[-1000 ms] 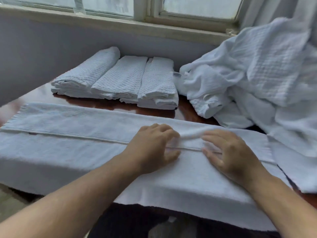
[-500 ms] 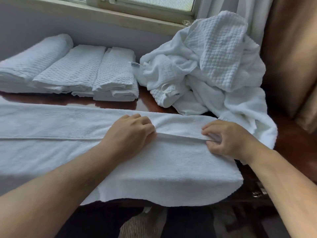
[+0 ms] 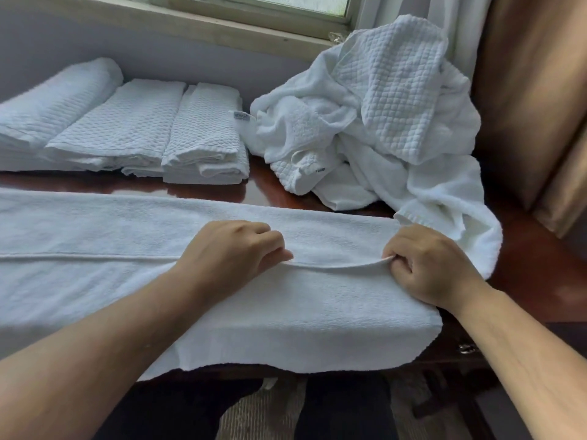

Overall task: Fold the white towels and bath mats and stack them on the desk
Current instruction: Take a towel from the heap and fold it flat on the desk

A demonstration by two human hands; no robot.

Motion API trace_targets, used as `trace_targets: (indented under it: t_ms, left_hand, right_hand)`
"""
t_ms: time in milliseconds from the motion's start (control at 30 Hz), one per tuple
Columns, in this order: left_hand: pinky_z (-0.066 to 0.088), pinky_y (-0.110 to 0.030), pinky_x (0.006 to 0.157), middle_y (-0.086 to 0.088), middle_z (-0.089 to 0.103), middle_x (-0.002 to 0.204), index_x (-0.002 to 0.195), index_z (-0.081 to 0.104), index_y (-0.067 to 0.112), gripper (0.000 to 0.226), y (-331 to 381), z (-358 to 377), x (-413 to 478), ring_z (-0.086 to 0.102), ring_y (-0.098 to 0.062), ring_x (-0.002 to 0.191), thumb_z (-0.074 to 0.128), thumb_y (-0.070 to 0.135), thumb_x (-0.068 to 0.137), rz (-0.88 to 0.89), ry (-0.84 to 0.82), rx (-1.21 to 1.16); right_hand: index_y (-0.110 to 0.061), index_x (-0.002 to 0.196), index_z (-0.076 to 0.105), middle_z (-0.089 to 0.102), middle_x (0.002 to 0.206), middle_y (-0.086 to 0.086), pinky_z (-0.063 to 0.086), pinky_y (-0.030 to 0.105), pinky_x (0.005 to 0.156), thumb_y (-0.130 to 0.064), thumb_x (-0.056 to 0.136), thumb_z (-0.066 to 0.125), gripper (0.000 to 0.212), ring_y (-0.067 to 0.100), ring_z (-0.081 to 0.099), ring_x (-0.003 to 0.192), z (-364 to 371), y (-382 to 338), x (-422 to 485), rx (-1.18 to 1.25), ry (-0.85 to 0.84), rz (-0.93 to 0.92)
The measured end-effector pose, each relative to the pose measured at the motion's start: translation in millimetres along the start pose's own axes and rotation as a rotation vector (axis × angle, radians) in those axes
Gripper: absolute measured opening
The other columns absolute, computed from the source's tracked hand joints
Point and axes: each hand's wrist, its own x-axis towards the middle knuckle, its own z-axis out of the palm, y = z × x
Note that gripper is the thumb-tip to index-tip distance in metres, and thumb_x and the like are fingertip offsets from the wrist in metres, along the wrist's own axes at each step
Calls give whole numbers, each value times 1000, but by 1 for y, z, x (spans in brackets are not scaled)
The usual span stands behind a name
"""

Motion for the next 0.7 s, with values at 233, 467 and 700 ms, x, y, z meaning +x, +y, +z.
trace_targets:
  t_ms: [233, 467, 700]
  left_hand:
    - [41, -33, 57, 3, 59, 76, 83, 65, 15, 44, 7, -4, 3, 54, -23, 72, 39, 45, 103, -71, 4, -26]
    - [22, -38, 116, 3, 36, 156, 144, 41, 38, 58, 15, 14, 31, 25, -18, 144, 21, 63, 96, -286, -393, -16]
    - [-7, -41, 125, 4, -6, 169, 159, 3, 40, 80, 11, 32, 16, -11, -14, 154, 2, 73, 86, -337, -529, -56]
  right_hand:
    - [-11, 63, 64, 66, 67, 0, 50, 43, 67, -44, 78, 40, 43, 19, 61, 73, -29, -5, 19, 269, -267, 323]
    - [-19, 117, 70, 67, 125, 2, 48, 39, 96, -34, 99, 45, 34, 24, 59, 115, -7, -44, 64, 108, -307, 498]
    - [-26, 162, -3, -14, 169, 1, -8, 46, 125, -67, 97, 14, 79, 23, -17, 154, 44, -38, 48, 45, -560, 581]
